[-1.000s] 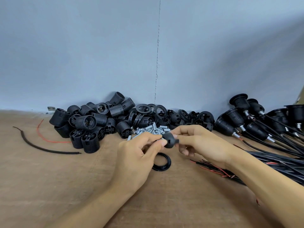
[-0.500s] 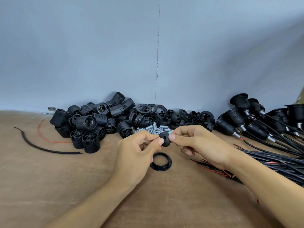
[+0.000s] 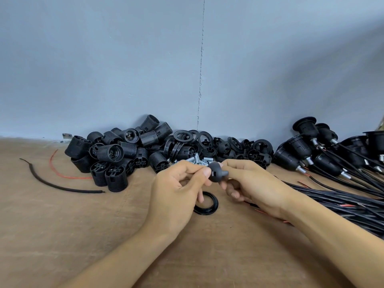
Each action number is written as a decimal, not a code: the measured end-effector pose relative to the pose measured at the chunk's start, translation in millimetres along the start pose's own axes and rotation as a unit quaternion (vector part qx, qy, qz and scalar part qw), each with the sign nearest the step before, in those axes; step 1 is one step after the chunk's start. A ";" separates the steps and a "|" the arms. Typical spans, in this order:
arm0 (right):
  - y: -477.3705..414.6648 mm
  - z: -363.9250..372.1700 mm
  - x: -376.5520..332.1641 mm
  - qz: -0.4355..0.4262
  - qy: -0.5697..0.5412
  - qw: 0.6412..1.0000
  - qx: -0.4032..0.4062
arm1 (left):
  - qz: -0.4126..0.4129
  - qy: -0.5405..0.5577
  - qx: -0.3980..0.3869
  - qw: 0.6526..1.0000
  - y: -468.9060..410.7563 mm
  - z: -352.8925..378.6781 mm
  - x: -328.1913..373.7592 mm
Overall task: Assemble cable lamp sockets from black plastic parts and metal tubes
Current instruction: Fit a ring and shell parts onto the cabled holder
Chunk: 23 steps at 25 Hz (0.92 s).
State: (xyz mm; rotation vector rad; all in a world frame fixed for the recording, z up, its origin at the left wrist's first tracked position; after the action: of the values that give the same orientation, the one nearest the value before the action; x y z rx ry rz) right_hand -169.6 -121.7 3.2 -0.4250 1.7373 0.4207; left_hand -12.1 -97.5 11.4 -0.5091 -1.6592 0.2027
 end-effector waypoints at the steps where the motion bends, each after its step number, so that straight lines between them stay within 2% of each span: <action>1: 0.7 -1.0 0.5 0.001 0.002 1.000 -0.007 | -0.010 0.011 -0.002 1.000 -0.6 0.0 -2.5; 6: 1.5 6.6 1.2 -0.002 0.011 0.998 -0.066 | -0.082 0.135 0.034 0.987 -3.1 -3.7 -23.2; 8: 2.1 7.1 -5.1 -0.029 0.024 0.998 -0.056 | -0.085 0.123 0.029 0.988 -3.1 -5.4 -24.5; 11: 3.9 -4.4 -10.7 -0.055 0.045 0.997 0.008 | -0.050 0.058 -0.010 0.997 -2.5 1.4 -15.4; 14: 3.5 -11.3 -2.4 -0.030 0.033 0.998 0.046 | -0.040 0.059 -0.035 0.997 -2.1 9.0 -12.8; 17: 0.4 -3.6 2.8 -0.005 0.078 0.997 0.027 | -0.053 0.096 -0.018 0.994 -5.3 4.7 -15.7; 20: 0.9 5.5 -3.7 -0.024 0.093 0.995 -0.021 | -0.072 0.126 0.010 0.989 -8.1 -3.5 -21.5; 23: 6.0 1.7 -12.6 -0.054 0.064 0.996 -0.016 | -0.069 0.100 -0.025 0.992 -6.9 2.4 -20.0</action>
State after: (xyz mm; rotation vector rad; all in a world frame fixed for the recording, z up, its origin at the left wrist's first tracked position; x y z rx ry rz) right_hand -168.7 -115.0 15.5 -0.5774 1.8228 0.3503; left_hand -14.3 -112.0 -4.0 -0.4354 -1.5003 0.0069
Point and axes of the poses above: each hand's wrist, its own y-axis away from the middle knuckle, its own z-axis out of the palm, x = y × z, the point moved 8 cm from there along -y, towards the middle knuckle, and after that the axes turned 13 degrees about -x, right-handed, at the moved point
